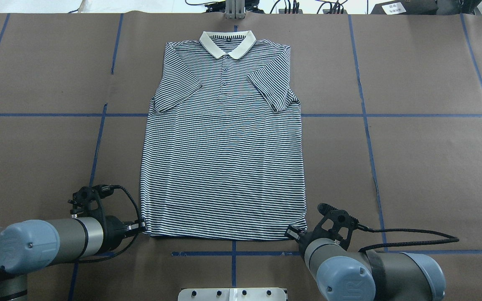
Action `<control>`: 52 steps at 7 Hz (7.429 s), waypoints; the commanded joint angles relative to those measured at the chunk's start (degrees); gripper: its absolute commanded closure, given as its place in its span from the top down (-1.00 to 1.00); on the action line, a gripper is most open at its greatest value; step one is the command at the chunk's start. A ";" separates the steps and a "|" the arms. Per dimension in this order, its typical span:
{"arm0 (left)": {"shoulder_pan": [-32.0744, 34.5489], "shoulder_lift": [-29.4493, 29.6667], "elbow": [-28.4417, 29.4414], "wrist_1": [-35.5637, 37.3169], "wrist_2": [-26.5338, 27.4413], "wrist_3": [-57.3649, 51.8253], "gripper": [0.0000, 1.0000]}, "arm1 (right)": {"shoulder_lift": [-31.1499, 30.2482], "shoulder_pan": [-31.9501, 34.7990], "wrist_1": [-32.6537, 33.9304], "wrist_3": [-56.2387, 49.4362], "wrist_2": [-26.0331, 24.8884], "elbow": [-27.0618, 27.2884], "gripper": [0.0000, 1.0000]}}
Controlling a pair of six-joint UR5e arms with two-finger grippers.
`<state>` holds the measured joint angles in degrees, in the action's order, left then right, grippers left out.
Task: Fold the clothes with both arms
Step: 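Grasp the hem corners with both grippers, then lift the hem with both grippers and fold it toward the collar, then lower the hem near the collar and open both grippers, then move the left gripper to the folded shirt's side while the right gripper withdraws, then grasp the shirt side with the left gripper and drag it farther away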
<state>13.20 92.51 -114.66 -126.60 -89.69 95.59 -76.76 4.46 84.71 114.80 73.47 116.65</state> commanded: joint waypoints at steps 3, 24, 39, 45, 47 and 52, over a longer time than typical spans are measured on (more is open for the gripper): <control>0.07 1.79 -26.75 27.46 -6.88 -0.49 -1.00 | -0.24 -0.50 25.86 -0.02 4.72 28.63 -1.00; 30.05 27.20 23.51 18.94 -13.23 -28.88 -1.00 | 24.38 33.42 -10.44 -21.64 17.40 -32.62 -1.00; 16.54 6.97 11.12 -5.50 -11.50 -17.84 0.37 | 17.44 38.95 -10.88 -39.30 27.16 -24.18 1.00; 11.15 7.87 11.83 -5.06 -9.10 -13.50 0.17 | 16.74 39.04 -10.97 -39.13 27.07 -24.10 1.00; 10.88 7.78 11.91 -5.06 -8.83 -12.62 -0.12 | 16.47 39.04 -10.97 -39.13 26.99 -24.10 1.00; 10.88 7.34 11.74 -5.06 -8.22 -12.71 -1.00 | 16.12 39.04 -11.05 -38.86 27.07 -24.10 1.00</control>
<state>24.08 99.95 -102.85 -131.66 -98.32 82.95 -60.42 43.51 73.72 75.90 100.48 92.53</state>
